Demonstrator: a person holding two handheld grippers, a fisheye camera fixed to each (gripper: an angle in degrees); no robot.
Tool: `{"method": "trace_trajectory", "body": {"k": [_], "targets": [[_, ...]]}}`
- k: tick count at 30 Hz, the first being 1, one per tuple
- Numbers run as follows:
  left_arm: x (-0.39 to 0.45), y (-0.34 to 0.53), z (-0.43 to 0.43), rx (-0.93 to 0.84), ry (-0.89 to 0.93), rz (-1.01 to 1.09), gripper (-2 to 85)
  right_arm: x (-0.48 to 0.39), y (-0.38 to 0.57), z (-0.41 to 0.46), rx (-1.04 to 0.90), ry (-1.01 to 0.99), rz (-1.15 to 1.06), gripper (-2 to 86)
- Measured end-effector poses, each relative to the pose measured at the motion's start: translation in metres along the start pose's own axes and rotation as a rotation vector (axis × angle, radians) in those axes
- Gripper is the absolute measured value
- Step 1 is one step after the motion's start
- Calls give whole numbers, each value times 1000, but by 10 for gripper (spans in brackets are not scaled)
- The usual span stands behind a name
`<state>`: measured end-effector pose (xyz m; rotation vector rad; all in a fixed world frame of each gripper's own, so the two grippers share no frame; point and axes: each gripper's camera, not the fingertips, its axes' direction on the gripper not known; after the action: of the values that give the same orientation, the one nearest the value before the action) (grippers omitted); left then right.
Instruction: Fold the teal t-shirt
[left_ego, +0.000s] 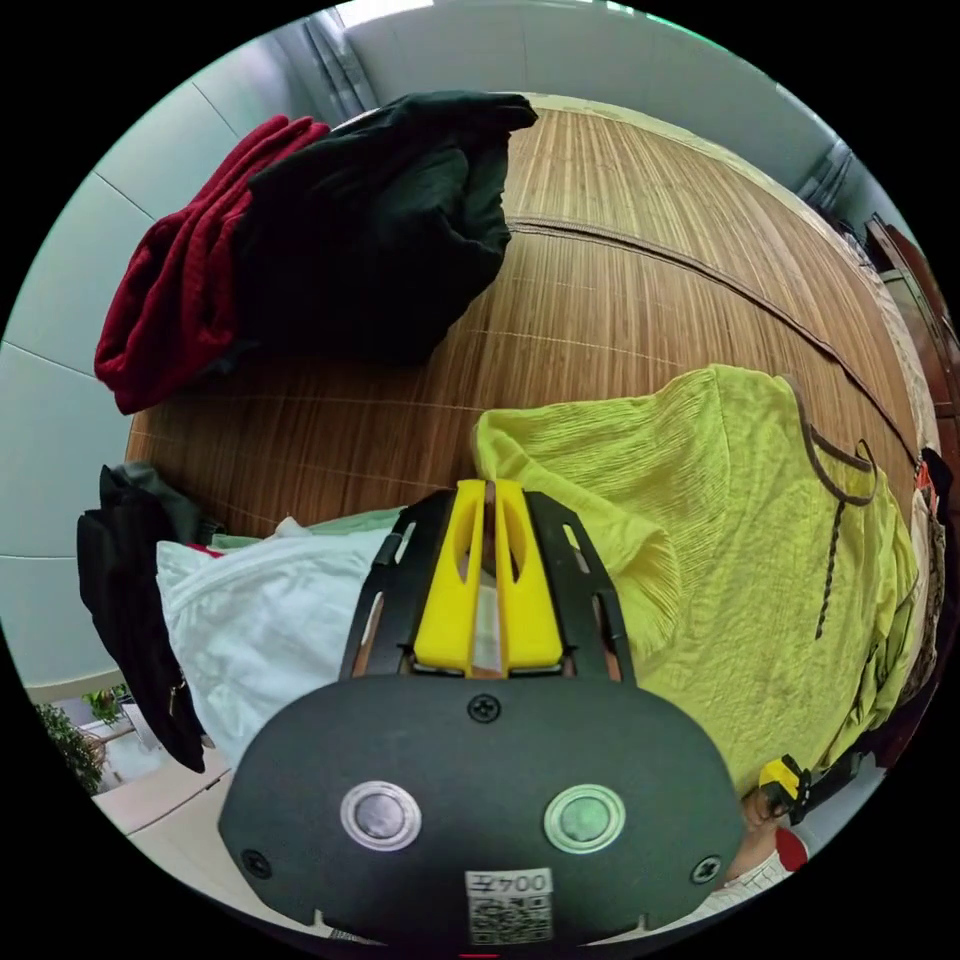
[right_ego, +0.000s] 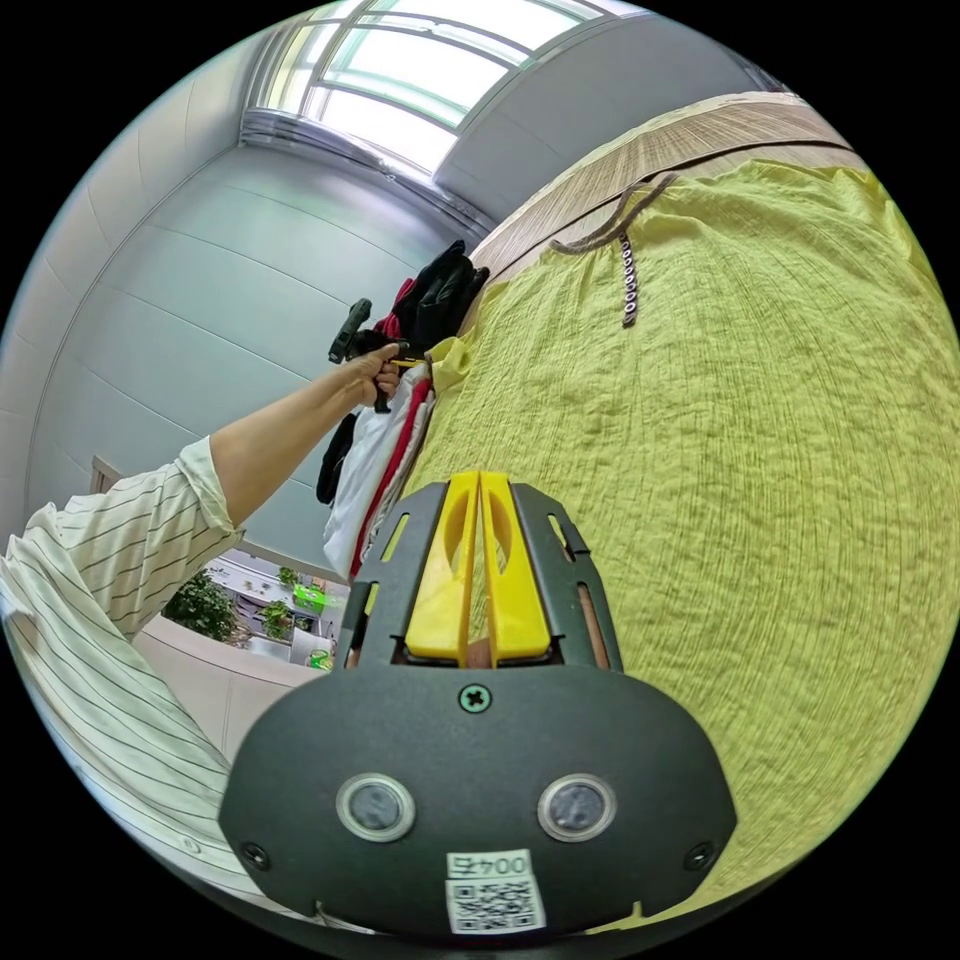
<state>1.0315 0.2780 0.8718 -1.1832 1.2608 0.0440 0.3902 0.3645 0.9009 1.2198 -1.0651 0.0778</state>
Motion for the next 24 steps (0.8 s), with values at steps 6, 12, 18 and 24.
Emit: {"method": "trace_trajectory", "body": {"k": [6, 12, 18, 24], "targets": [[27, 0, -64, 32, -86, 102, 15, -1, -1, -7, 20, -5, 3, -7], [119, 3, -97, -59, -371, 356, 12, -11, -2, -14, 32, -27, -14, -7], [239, 11, -86, -112, -457, 545, 13, -14, -4, -21, 42, -37, -17, -7], [327, 25, -39, -195, -365, 628, 26, -13, -8, -31, 60, -51, -11, -8]]}}
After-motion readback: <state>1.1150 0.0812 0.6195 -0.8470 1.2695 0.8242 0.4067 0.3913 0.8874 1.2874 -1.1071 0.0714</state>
